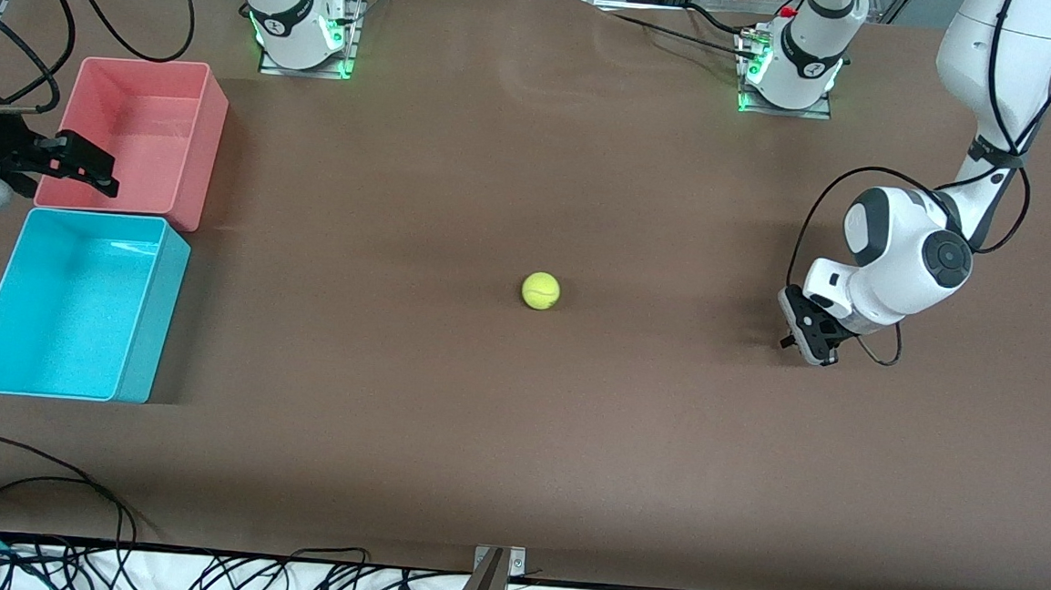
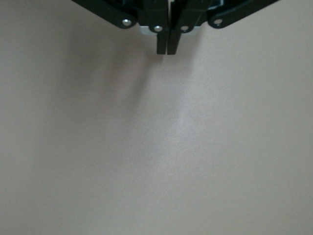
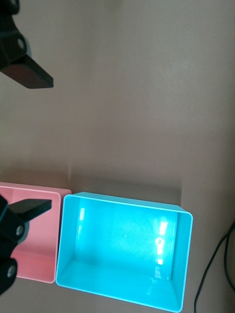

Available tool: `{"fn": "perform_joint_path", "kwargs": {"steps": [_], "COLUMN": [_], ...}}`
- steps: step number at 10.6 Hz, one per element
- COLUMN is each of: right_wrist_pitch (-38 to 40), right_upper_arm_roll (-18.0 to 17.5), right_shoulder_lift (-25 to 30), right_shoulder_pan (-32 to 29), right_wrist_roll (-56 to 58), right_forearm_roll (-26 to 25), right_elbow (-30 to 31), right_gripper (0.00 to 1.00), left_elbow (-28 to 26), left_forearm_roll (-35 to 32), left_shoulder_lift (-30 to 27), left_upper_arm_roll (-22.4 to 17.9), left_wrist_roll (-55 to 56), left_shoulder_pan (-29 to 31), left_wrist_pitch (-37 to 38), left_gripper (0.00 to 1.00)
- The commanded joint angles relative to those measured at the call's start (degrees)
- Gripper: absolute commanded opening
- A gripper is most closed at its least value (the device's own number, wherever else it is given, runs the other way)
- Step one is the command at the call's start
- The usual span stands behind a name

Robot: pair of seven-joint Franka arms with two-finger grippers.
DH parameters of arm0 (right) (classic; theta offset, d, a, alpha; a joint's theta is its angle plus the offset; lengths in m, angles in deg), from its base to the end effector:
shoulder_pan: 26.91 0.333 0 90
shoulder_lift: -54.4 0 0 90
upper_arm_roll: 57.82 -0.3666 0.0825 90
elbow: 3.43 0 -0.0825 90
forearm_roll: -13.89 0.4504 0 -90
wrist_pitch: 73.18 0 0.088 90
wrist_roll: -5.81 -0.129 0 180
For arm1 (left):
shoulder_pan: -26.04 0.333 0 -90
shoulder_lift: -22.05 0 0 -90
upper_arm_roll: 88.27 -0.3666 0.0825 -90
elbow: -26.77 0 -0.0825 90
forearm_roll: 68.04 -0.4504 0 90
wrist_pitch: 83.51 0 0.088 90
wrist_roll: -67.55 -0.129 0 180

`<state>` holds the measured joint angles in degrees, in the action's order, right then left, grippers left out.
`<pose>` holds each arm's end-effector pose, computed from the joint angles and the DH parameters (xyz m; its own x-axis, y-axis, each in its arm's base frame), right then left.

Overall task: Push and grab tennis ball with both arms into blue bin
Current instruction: 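Push the tennis ball with the left gripper toward the cyan bin, then raise the left gripper away while the right gripper reaches out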

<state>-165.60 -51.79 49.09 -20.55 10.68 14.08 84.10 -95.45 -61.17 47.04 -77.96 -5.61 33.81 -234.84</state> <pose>0.6569 0.0073 0.6212 0.9958 0.0909 -0.0073 0.0909 -0.9958 0.0058 0.6403 -0.0277 0.1783 0.3577 -0.9211 0.1535 -0.9306 -0.3652 -0.0229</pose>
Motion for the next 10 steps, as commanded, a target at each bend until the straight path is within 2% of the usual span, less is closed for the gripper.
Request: {"fn": "perform_joint_path", "kwargs": {"steps": [1,2,6,8,10], "right_wrist_pitch": [0.23,0.22,0.05,0.05,-0.48], "right_upper_arm_roll": [-0.05,-0.05,-0.14,-0.14,-0.14], "right_shoulder_lift": [-0.23,-0.32,-0.49,-0.93,-1.20], "right_shoulder_pan": [-0.21,-0.21,-0.13,-0.13,-0.13], "right_wrist_roll": [0.84,0.84,0.93,4.16,4.18], "right_forearm_roll": [1.04,1.04,1.04,1.04,1.13], "right_elbow": [-0.69,-0.61,-0.25,0.10,0.10], "right_gripper": [1.00,1.00,1.00,1.00,1.00], "left_elbow": [-0.73,-0.73,-1.17,-3.01,-3.02], "left_forearm_roll": [-0.38,-0.29,-0.29,-0.29,-0.29], "left_shoulder_lift": [-3.63,-4.42,-7.06,-11.96,-14.27], "left_upper_arm_roll": [-0.56,-1.08,-2.32,-4.33,-5.04], "left_wrist_roll": [-0.49,-0.57,-0.05,-0.13,-0.13], "left_shoulder_pan": [0.15,0.24,0.15,-0.03,-0.99], "left_wrist_pitch": [1.55,2.86,3.75,3.75,3.75], "left_gripper": [0.27,0.99,1.00,1.00,1.00]}}
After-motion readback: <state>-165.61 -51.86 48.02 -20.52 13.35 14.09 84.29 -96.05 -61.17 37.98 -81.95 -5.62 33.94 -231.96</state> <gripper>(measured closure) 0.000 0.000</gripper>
